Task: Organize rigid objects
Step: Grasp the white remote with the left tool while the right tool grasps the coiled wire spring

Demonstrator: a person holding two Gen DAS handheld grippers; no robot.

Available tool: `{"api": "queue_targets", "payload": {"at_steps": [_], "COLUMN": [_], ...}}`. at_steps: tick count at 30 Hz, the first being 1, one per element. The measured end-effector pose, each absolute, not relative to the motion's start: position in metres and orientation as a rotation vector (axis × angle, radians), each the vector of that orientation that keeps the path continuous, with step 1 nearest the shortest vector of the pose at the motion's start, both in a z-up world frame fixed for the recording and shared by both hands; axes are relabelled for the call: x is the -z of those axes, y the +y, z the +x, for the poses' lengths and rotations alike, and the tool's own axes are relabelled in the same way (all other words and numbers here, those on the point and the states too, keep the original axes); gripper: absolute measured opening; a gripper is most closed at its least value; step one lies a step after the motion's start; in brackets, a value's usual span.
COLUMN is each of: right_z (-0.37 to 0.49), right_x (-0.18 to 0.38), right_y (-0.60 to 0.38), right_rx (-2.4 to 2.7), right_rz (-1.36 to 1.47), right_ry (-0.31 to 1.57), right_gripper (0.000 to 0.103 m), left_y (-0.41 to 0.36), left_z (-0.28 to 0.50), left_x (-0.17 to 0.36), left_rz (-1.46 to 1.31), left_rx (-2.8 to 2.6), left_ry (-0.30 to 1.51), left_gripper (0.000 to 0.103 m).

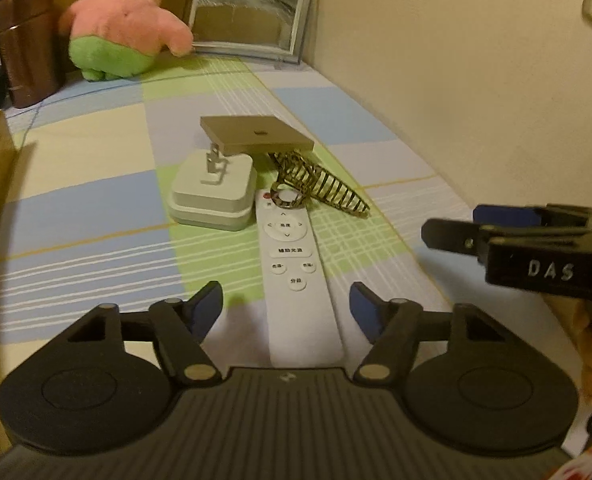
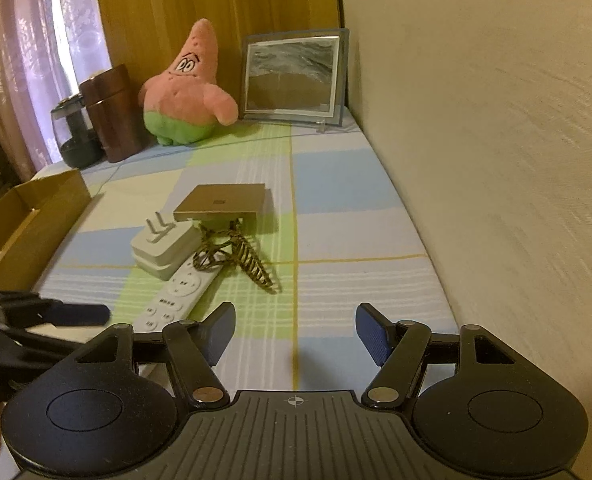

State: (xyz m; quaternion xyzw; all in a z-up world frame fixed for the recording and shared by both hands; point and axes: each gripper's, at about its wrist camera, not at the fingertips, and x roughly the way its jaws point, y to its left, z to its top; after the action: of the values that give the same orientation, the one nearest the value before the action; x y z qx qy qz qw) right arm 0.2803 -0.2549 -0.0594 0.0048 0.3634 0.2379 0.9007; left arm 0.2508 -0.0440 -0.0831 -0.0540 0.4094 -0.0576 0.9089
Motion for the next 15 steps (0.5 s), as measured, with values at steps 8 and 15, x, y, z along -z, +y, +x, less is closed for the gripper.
{"api": "queue_targets", "payload": {"at_steps": [8, 15], "right_z": [0.288, 0.293], "right_x": [0.069, 0.074], "right_y": [-0.248, -0.24], "right_rx": [-0.49, -0.501], "right_rz": [0.015, 0.006], "right_ry": [0.766, 0.769], "right_gripper": [0.065, 0.065], "left_y": [-0.057, -0.049], "left_z": [0.267, 0.253], "left_x": [0.096, 0.094], "left_rz": [-0.043, 0.004], "left_rx": [0.134, 0.138], "left_ry": [0.84, 0.838], "left_gripper": [0.039, 0.033]}}
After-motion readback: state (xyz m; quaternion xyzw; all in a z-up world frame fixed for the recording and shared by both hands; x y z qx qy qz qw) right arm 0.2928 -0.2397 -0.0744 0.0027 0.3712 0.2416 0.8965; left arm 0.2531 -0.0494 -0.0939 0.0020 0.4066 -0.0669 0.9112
